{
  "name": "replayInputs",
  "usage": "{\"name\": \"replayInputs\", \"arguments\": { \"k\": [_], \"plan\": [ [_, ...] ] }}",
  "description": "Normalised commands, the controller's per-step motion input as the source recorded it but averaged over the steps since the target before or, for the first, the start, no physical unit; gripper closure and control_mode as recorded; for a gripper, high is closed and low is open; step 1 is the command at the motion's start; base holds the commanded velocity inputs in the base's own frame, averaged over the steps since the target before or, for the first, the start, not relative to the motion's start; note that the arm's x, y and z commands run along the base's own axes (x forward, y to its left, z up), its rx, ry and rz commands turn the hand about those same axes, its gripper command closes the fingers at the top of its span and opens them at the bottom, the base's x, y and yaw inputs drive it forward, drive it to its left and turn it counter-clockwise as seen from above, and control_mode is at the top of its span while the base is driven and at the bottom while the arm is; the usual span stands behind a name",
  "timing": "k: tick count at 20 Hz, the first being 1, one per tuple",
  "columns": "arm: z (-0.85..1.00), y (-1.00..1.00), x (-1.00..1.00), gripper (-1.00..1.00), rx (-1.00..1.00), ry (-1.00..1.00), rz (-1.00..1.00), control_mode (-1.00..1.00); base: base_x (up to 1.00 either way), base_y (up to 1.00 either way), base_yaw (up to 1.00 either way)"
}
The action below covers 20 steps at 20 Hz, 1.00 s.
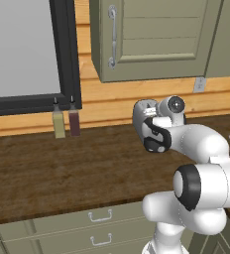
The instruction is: Start the toaster. Once the lever pops up, take the bread to the plate on the dining counter.
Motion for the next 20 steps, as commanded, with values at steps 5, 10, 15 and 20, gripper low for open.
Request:
{"name": "replayInputs", "arguments": {
  "k": [5,10,15,20],
  "plan": [
    [0.00,0.00,0.00,-1.00,0.00,0.00,0.00,-1.00,0.00,0.00,0.00],
    [0.00,0.00,0.00,-1.00,0.00,0.00,0.00,-1.00,0.00,0.00,0.00],
    [0.00,0.00,0.00,-1.00,0.00,0.00,0.00,-1.00,0.00,0.00,0.00],
    [0.00,0.00,0.00,-1.00,0.00,0.00,0.00,-1.00,0.00,0.00,0.00]
  ]
}}
